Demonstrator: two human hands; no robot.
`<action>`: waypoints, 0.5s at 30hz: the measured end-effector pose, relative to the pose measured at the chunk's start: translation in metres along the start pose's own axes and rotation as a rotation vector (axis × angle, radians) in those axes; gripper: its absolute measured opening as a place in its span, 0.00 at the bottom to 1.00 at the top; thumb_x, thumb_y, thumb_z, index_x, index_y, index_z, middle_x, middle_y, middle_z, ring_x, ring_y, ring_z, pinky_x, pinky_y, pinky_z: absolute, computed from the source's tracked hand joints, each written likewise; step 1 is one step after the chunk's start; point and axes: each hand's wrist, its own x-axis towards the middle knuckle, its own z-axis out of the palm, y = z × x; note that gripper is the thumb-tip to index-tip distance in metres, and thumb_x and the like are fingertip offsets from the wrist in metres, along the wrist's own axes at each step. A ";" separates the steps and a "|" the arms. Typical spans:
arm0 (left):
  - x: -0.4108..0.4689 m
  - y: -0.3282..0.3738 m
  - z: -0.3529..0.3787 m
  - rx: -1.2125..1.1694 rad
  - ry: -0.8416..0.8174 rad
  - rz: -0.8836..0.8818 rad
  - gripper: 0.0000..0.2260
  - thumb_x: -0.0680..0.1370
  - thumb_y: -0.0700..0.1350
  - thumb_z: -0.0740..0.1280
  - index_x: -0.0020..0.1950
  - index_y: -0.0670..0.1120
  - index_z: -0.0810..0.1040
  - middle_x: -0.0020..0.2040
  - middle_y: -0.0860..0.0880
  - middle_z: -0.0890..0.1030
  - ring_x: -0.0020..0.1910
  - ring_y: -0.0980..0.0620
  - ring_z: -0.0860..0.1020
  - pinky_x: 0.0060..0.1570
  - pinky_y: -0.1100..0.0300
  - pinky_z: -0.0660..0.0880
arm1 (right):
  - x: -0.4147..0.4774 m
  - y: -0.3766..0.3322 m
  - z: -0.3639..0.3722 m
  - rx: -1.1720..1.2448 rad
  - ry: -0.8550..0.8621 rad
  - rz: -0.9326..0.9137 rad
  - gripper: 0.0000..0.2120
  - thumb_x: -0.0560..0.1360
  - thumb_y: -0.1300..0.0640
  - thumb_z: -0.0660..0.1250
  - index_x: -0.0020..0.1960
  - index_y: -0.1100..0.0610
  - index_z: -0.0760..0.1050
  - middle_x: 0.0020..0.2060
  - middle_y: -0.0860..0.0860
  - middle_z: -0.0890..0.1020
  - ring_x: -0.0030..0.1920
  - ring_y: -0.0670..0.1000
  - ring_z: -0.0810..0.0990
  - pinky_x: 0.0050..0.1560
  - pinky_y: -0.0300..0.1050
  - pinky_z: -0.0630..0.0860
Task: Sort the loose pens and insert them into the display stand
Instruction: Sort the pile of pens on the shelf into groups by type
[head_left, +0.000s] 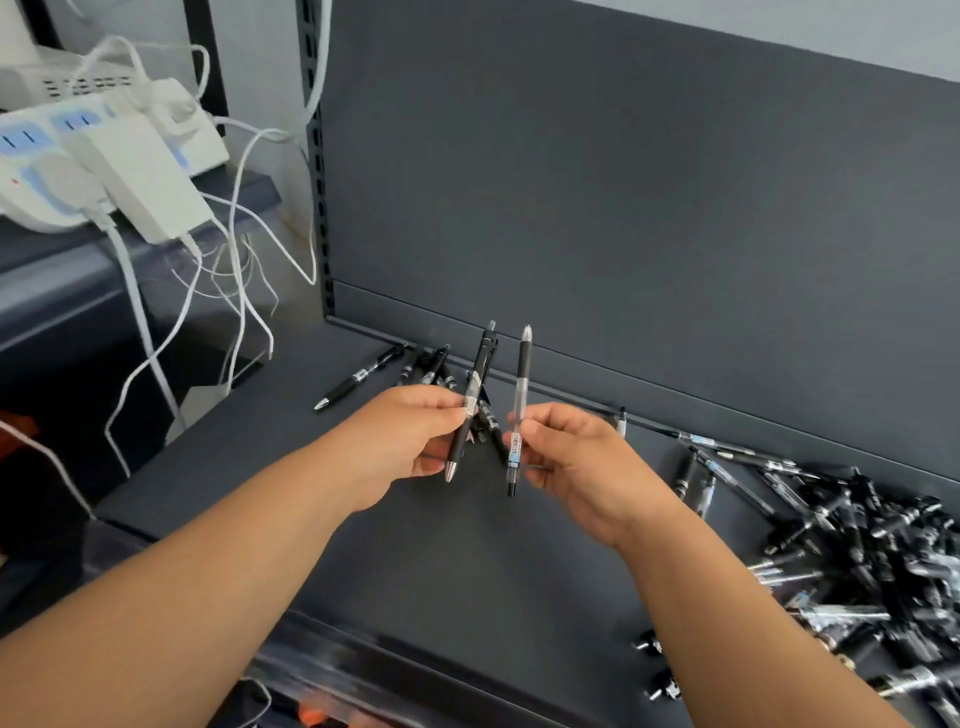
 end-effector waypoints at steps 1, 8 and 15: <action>0.000 0.000 -0.001 0.002 -0.008 -0.001 0.06 0.79 0.41 0.65 0.51 0.50 0.80 0.36 0.52 0.82 0.37 0.53 0.79 0.48 0.54 0.76 | 0.000 0.000 0.000 -0.007 0.003 0.002 0.06 0.78 0.63 0.62 0.46 0.57 0.76 0.35 0.49 0.81 0.34 0.44 0.75 0.34 0.34 0.71; 0.005 -0.005 -0.014 0.646 0.302 0.214 0.03 0.77 0.46 0.65 0.49 0.49 0.78 0.42 0.52 0.80 0.41 0.52 0.78 0.41 0.58 0.74 | 0.001 0.004 -0.006 -0.175 0.135 0.006 0.05 0.76 0.62 0.66 0.42 0.55 0.77 0.32 0.49 0.77 0.33 0.46 0.73 0.37 0.37 0.70; 0.015 -0.008 0.010 1.197 0.401 0.384 0.08 0.78 0.48 0.64 0.53 0.46 0.74 0.51 0.48 0.76 0.48 0.47 0.76 0.42 0.55 0.71 | -0.022 0.005 -0.046 -0.343 0.415 -0.035 0.07 0.75 0.61 0.67 0.38 0.55 0.77 0.26 0.47 0.75 0.28 0.47 0.70 0.34 0.39 0.68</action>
